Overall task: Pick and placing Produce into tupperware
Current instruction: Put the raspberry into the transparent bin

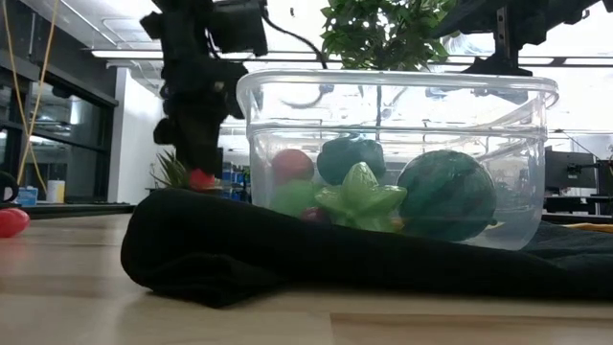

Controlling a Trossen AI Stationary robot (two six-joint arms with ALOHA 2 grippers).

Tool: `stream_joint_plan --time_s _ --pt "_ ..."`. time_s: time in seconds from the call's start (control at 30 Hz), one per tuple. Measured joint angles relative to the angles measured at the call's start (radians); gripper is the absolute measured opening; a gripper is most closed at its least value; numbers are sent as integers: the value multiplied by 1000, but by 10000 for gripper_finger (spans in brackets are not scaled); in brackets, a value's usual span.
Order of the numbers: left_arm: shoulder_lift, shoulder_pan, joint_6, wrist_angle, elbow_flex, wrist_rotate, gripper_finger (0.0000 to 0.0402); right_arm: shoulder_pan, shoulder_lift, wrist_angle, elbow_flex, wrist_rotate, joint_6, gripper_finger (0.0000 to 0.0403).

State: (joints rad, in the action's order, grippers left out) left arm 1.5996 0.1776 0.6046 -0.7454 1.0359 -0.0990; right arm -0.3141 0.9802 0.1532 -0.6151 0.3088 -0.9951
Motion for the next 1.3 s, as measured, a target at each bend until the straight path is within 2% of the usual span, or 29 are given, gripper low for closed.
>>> stream_joint_plan --time_s 0.2,0.4,0.77,1.03,1.13,1.3 --pt "-118 0 -16 -17 0 -1 87 0 0 -10 0 6 1 282" --pt "-272 -1 -61 -63 0 -44 88 0 0 -44 0 12 1 282" --pt "-575 -1 -175 -64 0 -119 88 0 0 -125 0 130 2 282" --pt "-744 -1 -255 37 0 -215 88 0 0 -120 0 160 -93 282" --pt "-781 -2 -265 101 0 -234 88 0 0 -122 0 162 -152 282" --pt "-800 -8 -292 203 0 -254 88 0 0 -137 0 181 -160 282"
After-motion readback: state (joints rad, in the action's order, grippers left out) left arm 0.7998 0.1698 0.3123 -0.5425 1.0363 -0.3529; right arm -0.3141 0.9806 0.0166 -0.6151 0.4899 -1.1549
